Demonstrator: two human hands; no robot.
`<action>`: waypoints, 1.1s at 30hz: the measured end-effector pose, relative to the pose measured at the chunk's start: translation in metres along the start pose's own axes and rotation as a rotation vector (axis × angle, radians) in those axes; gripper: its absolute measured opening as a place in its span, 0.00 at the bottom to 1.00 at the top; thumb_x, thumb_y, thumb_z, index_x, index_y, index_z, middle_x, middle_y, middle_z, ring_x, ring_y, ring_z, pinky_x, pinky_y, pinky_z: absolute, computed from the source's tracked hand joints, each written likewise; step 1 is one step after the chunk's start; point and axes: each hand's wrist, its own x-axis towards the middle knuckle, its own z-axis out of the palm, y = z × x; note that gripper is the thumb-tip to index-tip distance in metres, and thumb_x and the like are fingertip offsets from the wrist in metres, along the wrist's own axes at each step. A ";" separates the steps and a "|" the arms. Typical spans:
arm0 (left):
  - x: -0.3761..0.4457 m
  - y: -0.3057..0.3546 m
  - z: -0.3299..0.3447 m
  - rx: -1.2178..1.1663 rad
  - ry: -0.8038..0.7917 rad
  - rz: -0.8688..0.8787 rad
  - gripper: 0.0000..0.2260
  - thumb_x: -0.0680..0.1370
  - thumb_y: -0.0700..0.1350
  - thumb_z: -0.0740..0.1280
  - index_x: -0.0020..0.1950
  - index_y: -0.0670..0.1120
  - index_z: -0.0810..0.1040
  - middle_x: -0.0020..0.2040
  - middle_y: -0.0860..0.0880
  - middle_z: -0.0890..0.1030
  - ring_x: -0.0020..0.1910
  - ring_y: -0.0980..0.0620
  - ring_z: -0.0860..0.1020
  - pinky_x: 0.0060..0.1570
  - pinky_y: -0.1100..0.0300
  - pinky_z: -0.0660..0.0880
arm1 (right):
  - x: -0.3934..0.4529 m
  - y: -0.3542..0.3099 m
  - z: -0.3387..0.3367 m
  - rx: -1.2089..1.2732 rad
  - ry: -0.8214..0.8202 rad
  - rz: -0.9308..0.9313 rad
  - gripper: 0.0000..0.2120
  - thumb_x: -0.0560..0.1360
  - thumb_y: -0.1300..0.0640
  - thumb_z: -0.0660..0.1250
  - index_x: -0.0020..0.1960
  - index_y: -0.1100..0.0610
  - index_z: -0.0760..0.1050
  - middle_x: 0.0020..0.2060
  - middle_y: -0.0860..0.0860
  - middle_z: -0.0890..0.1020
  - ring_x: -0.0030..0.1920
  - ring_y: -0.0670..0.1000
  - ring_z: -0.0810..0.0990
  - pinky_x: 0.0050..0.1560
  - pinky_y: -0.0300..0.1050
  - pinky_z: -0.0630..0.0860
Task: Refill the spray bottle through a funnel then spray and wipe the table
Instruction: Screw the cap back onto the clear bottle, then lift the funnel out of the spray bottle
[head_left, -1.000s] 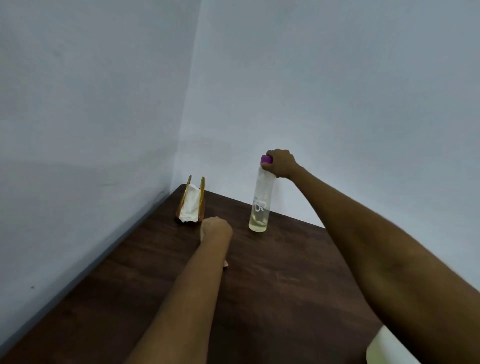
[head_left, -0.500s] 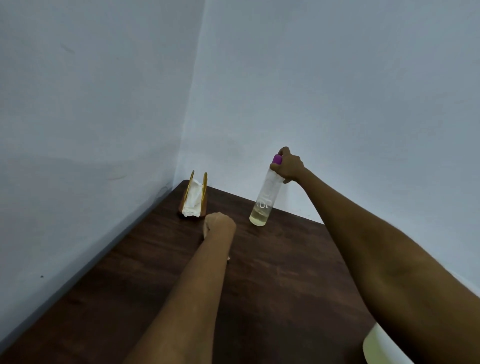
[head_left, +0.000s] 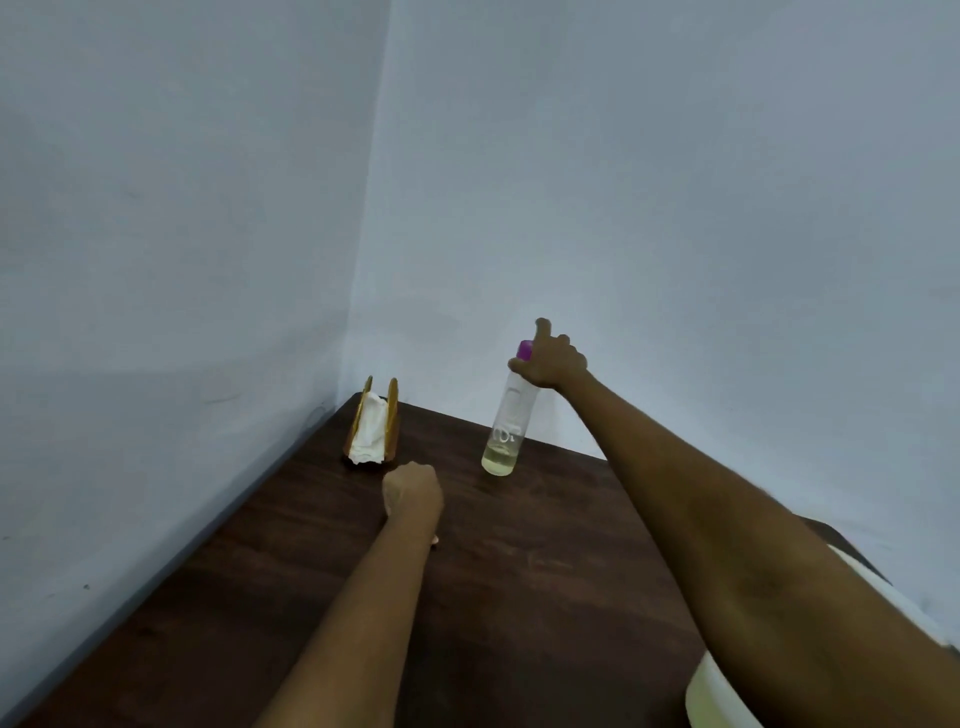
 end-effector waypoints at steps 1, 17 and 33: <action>-0.007 0.004 0.001 0.025 0.016 0.016 0.19 0.77 0.46 0.68 0.66 0.43 0.73 0.63 0.47 0.77 0.61 0.51 0.77 0.53 0.62 0.75 | -0.008 0.000 -0.008 -0.007 -0.001 -0.007 0.35 0.75 0.47 0.65 0.74 0.58 0.52 0.67 0.63 0.68 0.66 0.63 0.70 0.64 0.53 0.68; -0.197 0.067 0.012 -0.043 0.116 0.190 0.16 0.79 0.46 0.65 0.66 0.45 0.73 0.63 0.47 0.77 0.62 0.49 0.76 0.59 0.57 0.72 | -0.216 0.067 -0.136 0.074 0.165 -0.046 0.17 0.75 0.54 0.63 0.62 0.61 0.72 0.59 0.55 0.78 0.60 0.56 0.75 0.54 0.47 0.71; -0.278 0.118 0.003 -0.045 0.216 0.244 0.15 0.79 0.43 0.63 0.66 0.44 0.74 0.63 0.46 0.77 0.63 0.48 0.76 0.60 0.57 0.73 | -0.323 0.151 -0.110 -0.202 0.182 0.001 0.12 0.76 0.51 0.61 0.43 0.59 0.72 0.40 0.53 0.78 0.42 0.54 0.78 0.40 0.43 0.68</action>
